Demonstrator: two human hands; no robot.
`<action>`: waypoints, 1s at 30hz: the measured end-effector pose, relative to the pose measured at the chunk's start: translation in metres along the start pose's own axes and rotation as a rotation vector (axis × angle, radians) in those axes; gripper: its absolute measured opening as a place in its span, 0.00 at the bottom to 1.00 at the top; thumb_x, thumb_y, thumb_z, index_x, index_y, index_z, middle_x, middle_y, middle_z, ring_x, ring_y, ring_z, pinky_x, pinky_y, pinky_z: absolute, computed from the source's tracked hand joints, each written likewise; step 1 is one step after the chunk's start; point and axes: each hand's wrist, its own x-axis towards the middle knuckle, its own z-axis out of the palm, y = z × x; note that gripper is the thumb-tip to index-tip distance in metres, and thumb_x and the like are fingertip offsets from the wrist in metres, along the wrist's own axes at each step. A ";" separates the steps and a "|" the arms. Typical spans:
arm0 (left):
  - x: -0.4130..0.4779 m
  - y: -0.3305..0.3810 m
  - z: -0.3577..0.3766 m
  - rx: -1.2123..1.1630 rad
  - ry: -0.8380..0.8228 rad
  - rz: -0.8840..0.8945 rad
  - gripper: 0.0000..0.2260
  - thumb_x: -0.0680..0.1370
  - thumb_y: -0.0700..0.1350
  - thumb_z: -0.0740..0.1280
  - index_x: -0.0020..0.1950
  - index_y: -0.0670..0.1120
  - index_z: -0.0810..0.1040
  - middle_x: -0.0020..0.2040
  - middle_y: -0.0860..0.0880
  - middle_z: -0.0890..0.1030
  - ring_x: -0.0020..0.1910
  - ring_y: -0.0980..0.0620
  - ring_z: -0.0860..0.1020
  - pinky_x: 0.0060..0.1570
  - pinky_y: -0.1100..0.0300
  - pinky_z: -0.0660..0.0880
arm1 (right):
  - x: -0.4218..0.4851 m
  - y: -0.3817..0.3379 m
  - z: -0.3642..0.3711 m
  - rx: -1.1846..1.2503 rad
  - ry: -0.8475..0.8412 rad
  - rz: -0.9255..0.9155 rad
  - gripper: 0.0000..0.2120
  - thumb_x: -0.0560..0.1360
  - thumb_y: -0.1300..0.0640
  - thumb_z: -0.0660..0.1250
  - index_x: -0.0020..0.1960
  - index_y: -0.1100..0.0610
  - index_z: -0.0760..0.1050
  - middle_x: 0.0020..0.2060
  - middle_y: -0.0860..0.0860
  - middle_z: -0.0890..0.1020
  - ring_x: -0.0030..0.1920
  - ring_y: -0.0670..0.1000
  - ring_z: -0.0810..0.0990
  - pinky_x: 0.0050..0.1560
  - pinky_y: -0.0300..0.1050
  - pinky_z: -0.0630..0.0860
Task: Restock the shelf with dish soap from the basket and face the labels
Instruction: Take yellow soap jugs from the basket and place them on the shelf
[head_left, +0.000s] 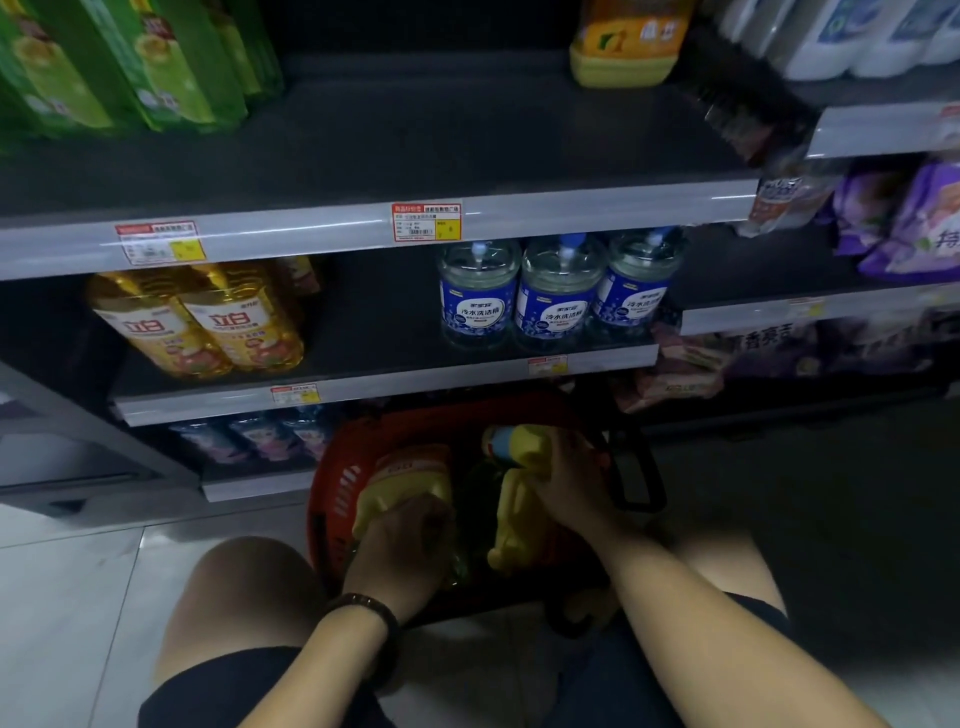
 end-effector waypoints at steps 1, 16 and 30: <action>0.000 -0.002 0.000 -0.004 -0.014 -0.006 0.06 0.84 0.54 0.65 0.60 0.57 0.79 0.56 0.58 0.80 0.55 0.57 0.79 0.55 0.59 0.76 | 0.004 -0.002 -0.002 -0.014 0.015 -0.010 0.34 0.80 0.48 0.73 0.82 0.52 0.64 0.79 0.57 0.69 0.78 0.61 0.70 0.75 0.55 0.70; -0.001 0.003 -0.004 -0.152 0.026 -0.017 0.18 0.78 0.54 0.73 0.62 0.67 0.71 0.65 0.59 0.76 0.64 0.56 0.77 0.55 0.69 0.74 | -0.035 -0.019 -0.055 0.301 0.315 -0.213 0.19 0.74 0.47 0.80 0.59 0.55 0.83 0.52 0.49 0.84 0.53 0.49 0.81 0.49 0.29 0.68; -0.042 0.105 -0.059 -0.358 0.159 0.214 0.39 0.62 0.53 0.88 0.69 0.61 0.74 0.59 0.61 0.84 0.56 0.63 0.83 0.53 0.66 0.80 | -0.169 -0.160 -0.203 0.454 -0.127 -0.497 0.08 0.78 0.54 0.78 0.52 0.55 0.80 0.43 0.53 0.83 0.26 0.60 0.85 0.24 0.49 0.78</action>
